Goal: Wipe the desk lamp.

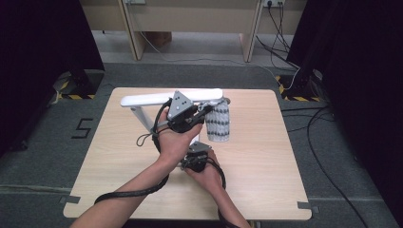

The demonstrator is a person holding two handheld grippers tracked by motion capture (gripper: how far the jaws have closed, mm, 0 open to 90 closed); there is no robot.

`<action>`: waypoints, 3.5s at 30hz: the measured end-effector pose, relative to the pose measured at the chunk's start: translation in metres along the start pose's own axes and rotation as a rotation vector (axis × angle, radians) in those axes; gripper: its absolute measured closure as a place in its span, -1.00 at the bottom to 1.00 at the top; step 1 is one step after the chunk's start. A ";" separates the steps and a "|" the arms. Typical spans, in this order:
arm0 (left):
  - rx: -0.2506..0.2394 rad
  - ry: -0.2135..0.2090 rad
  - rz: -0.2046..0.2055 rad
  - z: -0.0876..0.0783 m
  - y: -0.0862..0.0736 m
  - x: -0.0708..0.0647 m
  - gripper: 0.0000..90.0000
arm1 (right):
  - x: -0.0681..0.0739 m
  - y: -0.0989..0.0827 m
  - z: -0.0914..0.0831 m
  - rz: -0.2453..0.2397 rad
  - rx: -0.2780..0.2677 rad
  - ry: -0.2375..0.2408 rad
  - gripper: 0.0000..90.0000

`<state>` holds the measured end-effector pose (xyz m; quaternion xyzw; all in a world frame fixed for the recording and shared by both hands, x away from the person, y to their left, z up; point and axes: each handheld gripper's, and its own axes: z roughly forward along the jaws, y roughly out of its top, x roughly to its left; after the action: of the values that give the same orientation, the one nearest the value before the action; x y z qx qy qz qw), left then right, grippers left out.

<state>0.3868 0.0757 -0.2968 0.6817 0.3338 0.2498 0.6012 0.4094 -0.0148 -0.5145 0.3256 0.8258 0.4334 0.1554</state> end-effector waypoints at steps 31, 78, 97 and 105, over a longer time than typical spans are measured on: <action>-0.055 0.029 -0.042 -0.018 -0.004 0.013 0.83 | 0.000 0.000 0.000 -0.001 -0.001 -0.003 0.30; -0.070 0.155 -0.085 -0.067 -0.028 0.070 0.83 | 0.001 0.002 0.001 -0.001 0.005 -0.013 0.31; -0.076 0.208 -0.112 -0.098 -0.041 0.096 0.83 | 0.001 0.002 0.001 -0.001 0.005 -0.010 0.31; -0.076 0.210 -0.104 -0.107 -0.044 0.099 0.83 | 0.001 0.001 0.001 -0.004 0.002 -0.009 0.31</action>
<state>0.3652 0.2230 -0.3298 0.6103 0.4202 0.3010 0.6003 0.4098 -0.0133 -0.5140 0.3261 0.8263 0.4307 0.1594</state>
